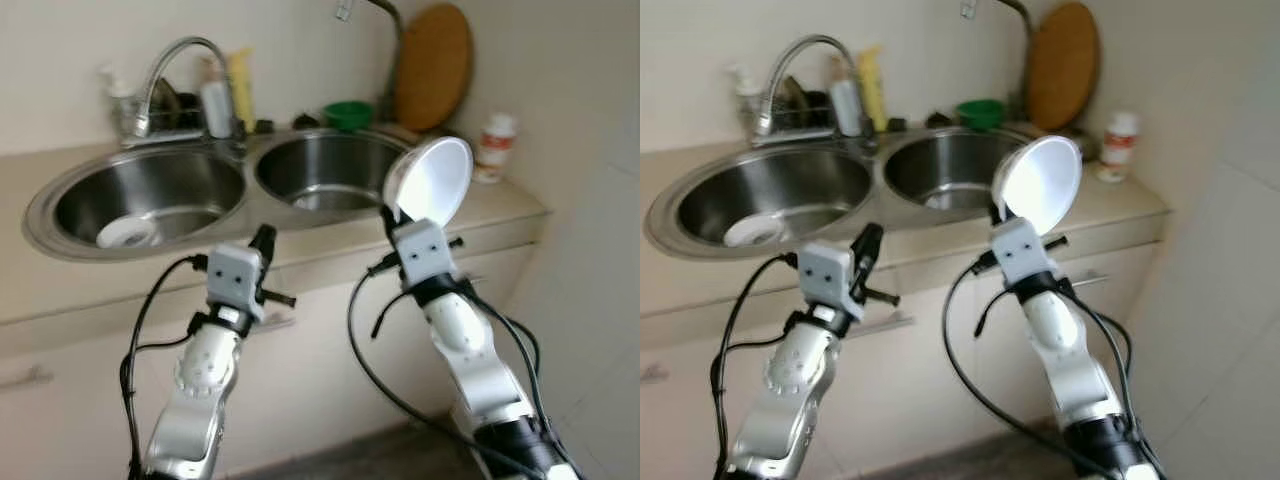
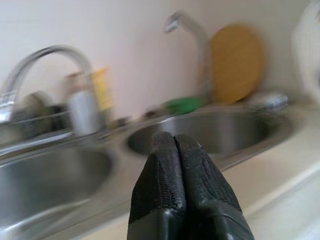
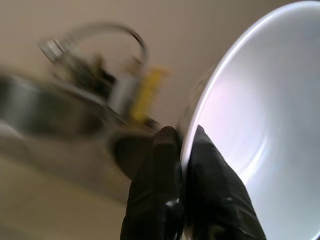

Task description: Kitchen organization

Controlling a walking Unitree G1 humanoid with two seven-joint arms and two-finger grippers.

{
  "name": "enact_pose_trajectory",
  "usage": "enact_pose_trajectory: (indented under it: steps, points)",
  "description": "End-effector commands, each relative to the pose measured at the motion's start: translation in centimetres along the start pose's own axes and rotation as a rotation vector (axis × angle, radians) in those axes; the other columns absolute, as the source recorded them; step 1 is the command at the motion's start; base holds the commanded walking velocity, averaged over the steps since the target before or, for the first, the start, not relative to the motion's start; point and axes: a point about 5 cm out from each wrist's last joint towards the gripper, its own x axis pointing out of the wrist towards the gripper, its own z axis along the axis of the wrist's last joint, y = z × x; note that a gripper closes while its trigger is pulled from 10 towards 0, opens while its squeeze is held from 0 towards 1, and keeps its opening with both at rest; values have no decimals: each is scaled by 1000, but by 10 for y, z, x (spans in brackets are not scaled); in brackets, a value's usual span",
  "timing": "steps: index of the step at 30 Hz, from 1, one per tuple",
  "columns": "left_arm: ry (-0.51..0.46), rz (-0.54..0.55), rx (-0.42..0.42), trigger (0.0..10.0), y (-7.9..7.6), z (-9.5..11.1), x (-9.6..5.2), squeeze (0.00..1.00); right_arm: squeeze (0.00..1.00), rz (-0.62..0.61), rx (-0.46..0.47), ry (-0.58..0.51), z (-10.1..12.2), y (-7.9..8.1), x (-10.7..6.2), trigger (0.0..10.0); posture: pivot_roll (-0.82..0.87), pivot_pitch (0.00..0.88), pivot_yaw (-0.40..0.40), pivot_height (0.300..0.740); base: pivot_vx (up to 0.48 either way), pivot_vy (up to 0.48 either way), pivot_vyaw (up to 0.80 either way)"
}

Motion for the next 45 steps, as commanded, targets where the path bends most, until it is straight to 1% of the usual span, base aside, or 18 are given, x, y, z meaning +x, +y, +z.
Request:
enact_pose_trajectory:
  steps: [1, 5, 9, 13, 15, 24, 29, 33, 38, 41, 42, 43, 45]
  points:
    - [-11, -18, -6, 10000, -7, 3, 2, 0, 0, -24, -3, -19, 3, -11, 0, 10000, -82, 0, 26, 740, 307, 0, 800]
    - [-12, -18, -5, 10000, -7, 4, 3, 0, 0, -36, -4, -21, 3, -14, 0, 10000, -82, 0, 30, 740, 307, 0, 800]
    - [-14, -21, -4, 10000, -8, 4, 4, 0, 0, -57, 19, -15, 2, -17, 0, 10000, -81, 0, 29, 740, 307, 0, 0]
    - [-17, -19, -4, 10000, -7, 5, 4, 0, 0, -52, 13, -16, 2, -16, 1, 10000, -79, 0, 26, 740, 304, 0, 0]
    - [-19, -18, -3, 10000, -7, 5, 5, 0, 0, -58, 25, -14, 2, -17, 3, 10000, -77, 0, 27, 740, 306, 0, 0]
    - [-22, -20, 0, 10000, -7, 5, 6, 0, 0, -71, 9, 5, -2, -22, 5, 10000, -77, 0, 28, 740, 306, 0, 0]
    - [-24, -24, -2, 10000, -8, 5, 7, 0, 0, -68, 9, 45, -8, -27, 7, 10000, -78, 0, 30, 740, 287, 0, 0]
    - [-25, -19, 0, 10000, -9, 4, 8, 0, 0, -45, 14, 92, -15, -31, 12, 10000, -80, 0, 30, 740, 0, 0, 0]
    - [-25, -22, 4, 10000, -9, 4, 8, 0, 0, -46, 5, 97, -16, -34, 14, 10000, -76, 0, 29, 740, 0, 0, 0]
    - [-26, -20, 6, 10000, -8, 5, 8, 0, 0, -48, 14, 113, -17, -35, 17, 10000, -71, 0, 27, 740, 0, 0, 800]
    - [-28, -18, 8, 10000, -8, 5, 8, 0, 0, -45, 41, 148, -22, -36, 19, 10000, -71, 0, 28, 740, 0, 0, 800]
    - [-29, -18, 8, 10000, -8, 5, 8, 0, 0, -39, 43, 178, -26, -36, 20, 10000, -70, 0, 28, 740, 0, 0, 800]
    - [-29, -18, 7, 10000, -8, 5, 8, 0, 0, -34, 42, 198, -29, -36, 20, 10000, -70, 0, 28, 740, 0, 0, 800]
